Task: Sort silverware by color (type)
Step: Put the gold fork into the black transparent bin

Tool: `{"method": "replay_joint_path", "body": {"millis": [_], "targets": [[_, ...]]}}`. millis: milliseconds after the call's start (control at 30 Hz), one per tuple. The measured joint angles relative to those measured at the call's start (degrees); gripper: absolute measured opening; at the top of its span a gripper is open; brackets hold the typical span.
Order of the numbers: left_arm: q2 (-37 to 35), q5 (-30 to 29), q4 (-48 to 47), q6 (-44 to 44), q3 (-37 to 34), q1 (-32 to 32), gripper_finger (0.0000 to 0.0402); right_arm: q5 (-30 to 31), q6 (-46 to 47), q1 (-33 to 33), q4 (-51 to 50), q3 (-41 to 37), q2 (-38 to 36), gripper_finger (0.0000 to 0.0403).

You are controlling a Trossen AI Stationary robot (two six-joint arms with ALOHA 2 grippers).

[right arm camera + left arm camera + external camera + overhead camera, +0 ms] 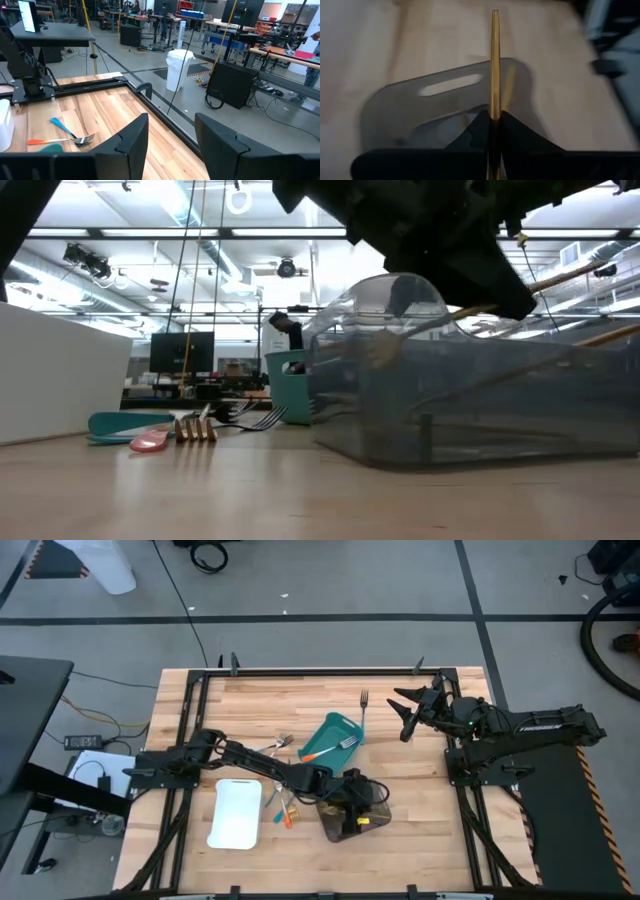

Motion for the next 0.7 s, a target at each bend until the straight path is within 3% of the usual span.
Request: {"method": "replay_joint_path", "body": {"millis": [500,700], "targets": [[-0.9,26.5,-2.2,-5.6,0.0,5.4,0.0039,0.0,0.1,0.0,0.1,0.0,0.0,0.0171],[-0.9,31.0,-2.0,-0.9,0.0,6.8,0.004,0.0,0.1,0.0,0.1,0.0,0.0,0.0171]]}}
